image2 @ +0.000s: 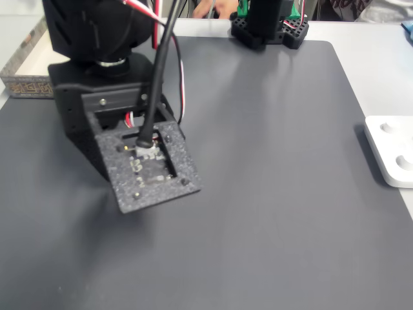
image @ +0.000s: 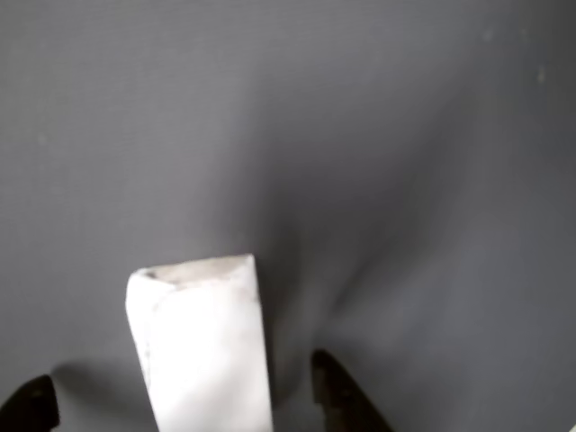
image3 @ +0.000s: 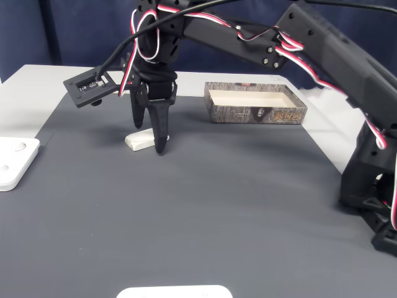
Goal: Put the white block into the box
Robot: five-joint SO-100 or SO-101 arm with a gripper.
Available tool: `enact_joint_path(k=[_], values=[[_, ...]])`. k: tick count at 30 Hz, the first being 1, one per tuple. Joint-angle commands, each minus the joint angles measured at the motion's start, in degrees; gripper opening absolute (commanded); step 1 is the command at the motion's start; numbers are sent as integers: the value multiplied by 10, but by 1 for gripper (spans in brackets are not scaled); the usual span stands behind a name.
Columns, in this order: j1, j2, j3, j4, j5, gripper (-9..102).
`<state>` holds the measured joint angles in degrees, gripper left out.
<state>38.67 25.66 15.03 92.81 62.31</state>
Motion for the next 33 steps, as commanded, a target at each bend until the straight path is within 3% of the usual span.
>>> enact_joint_path(k=[1, 33], values=[[-6, 50, -1, 8, 13, 39], [-10, 61, 2, 24, 21, 29]])
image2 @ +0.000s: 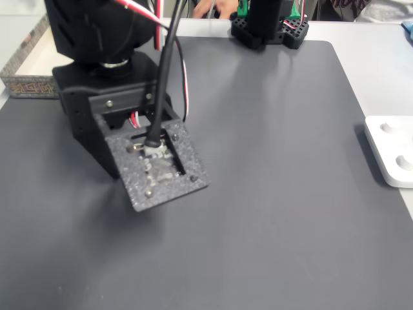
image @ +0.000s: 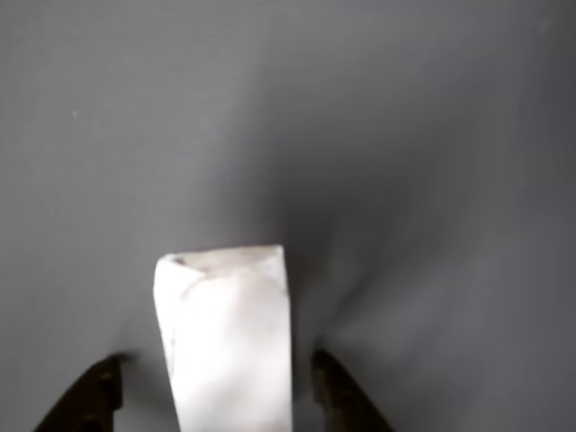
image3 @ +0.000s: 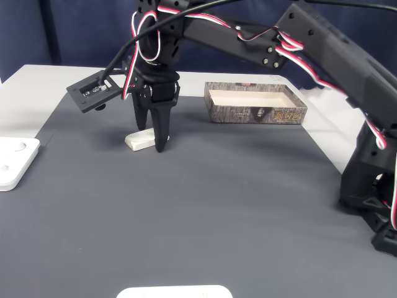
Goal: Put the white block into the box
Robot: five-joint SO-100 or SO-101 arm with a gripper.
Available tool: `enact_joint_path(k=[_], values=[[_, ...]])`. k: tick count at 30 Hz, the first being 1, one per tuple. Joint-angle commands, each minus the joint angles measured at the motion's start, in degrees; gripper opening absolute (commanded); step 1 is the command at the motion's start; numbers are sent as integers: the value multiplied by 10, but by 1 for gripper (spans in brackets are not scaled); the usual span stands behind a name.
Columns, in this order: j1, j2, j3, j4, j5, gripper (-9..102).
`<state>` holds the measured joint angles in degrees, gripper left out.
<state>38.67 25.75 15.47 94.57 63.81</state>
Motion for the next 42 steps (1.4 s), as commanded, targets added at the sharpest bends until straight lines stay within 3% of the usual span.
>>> enact_joint_path(k=[1, 42], values=[[-10, 60, -4, 6, 7, 29], [-12, 87, 14, 10, 16, 20]])
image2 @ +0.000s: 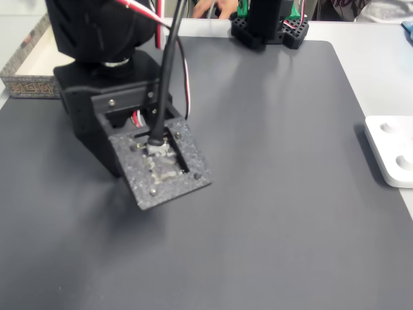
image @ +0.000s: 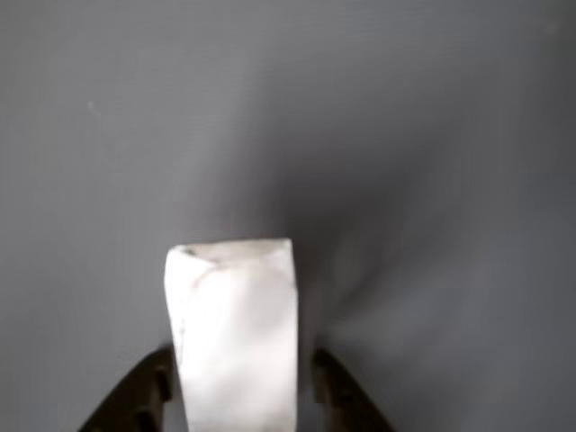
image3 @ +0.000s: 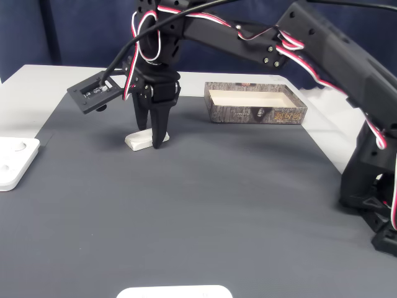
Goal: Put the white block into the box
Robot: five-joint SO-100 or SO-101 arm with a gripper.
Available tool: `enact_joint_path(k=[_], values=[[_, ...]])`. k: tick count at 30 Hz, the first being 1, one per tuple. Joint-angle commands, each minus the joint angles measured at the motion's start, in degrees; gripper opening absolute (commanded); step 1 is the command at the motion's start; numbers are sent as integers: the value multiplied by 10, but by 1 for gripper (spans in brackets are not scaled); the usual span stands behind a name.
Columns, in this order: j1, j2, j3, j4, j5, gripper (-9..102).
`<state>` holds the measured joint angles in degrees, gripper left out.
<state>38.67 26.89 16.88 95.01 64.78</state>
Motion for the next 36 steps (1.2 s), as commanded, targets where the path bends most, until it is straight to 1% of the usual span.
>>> enact_joint_path(k=[1, 30, 32, 36], values=[[-12, 76, 2, 5, 7, 20], [-19, 69, 7, 15, 15, 13], [-18, 68, 7, 16, 15, 11], [-18, 68, 2, 31, 11, 2]])
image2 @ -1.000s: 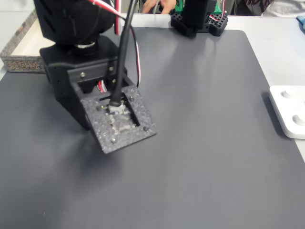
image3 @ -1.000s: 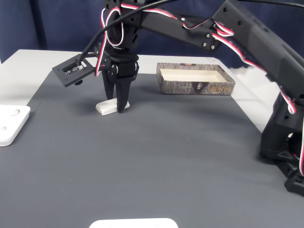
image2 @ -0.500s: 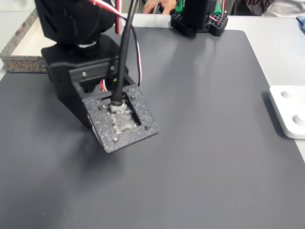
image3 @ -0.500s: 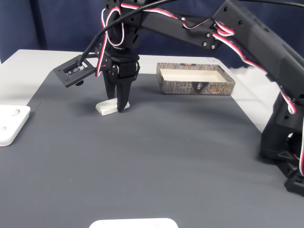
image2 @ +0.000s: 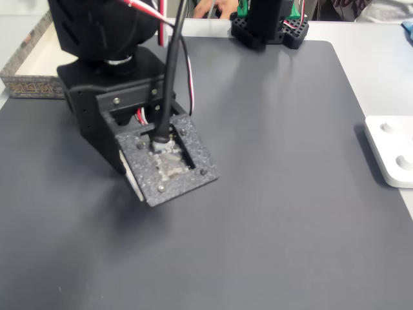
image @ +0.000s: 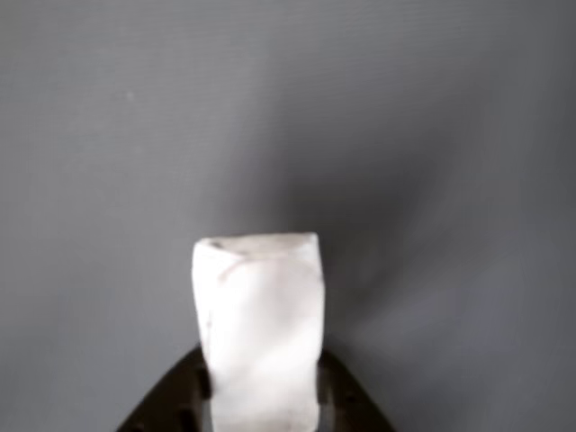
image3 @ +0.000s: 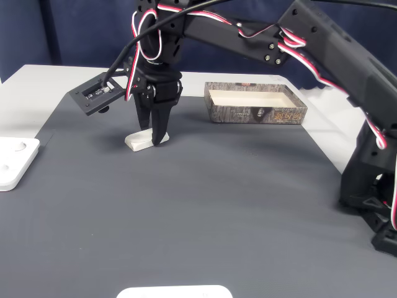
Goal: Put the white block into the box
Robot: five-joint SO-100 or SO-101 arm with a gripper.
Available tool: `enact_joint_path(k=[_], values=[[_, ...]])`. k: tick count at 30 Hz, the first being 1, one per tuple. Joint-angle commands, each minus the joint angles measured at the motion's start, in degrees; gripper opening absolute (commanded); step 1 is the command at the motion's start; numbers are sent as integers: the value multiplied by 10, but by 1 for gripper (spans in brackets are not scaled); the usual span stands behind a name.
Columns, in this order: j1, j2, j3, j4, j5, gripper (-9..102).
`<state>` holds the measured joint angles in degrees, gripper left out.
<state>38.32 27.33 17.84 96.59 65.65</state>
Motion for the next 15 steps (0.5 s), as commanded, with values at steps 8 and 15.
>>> enact_joint_path(k=[8, 15], values=[[-14, 59, -11, 20, 1, -2], [-13, 58, -11, 21, 2, -2]])
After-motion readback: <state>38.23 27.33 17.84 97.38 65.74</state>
